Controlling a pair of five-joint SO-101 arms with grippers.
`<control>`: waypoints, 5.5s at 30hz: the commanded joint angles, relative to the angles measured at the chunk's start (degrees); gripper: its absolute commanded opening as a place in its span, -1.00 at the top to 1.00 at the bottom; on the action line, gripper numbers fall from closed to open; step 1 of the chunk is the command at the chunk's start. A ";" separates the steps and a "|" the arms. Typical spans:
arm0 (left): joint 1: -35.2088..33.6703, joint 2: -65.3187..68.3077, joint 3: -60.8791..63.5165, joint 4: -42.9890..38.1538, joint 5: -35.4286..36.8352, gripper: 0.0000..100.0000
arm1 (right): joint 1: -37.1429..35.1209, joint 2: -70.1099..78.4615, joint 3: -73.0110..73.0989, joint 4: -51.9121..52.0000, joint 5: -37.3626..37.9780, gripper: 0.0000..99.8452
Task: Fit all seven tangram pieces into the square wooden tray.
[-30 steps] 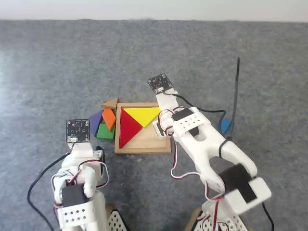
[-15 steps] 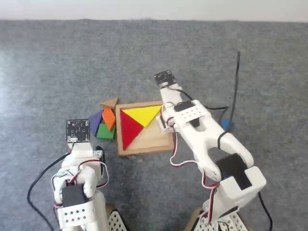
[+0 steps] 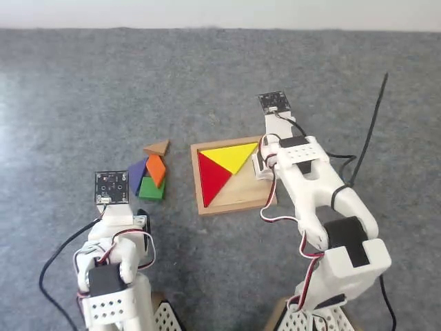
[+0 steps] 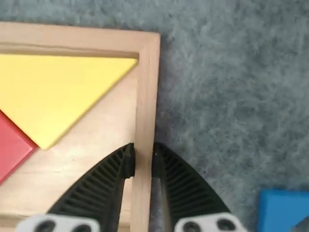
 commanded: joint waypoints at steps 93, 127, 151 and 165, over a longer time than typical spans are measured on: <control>19.43 110.42 -75.38 -6.33 -1.23 0.59 | 37.23 -112.40 68.75 18.68 29.71 0.98; 11.34 115.87 -73.80 -12.75 1.49 0.49 | 37.14 -112.40 68.75 18.77 29.80 0.98; 16.44 113.23 -77.85 -10.73 25.58 0.49 | 37.05 -112.40 68.75 18.59 29.80 0.98; 16.00 121.14 -79.96 -7.82 35.43 0.49 | 34.77 -112.40 68.75 19.03 29.80 0.98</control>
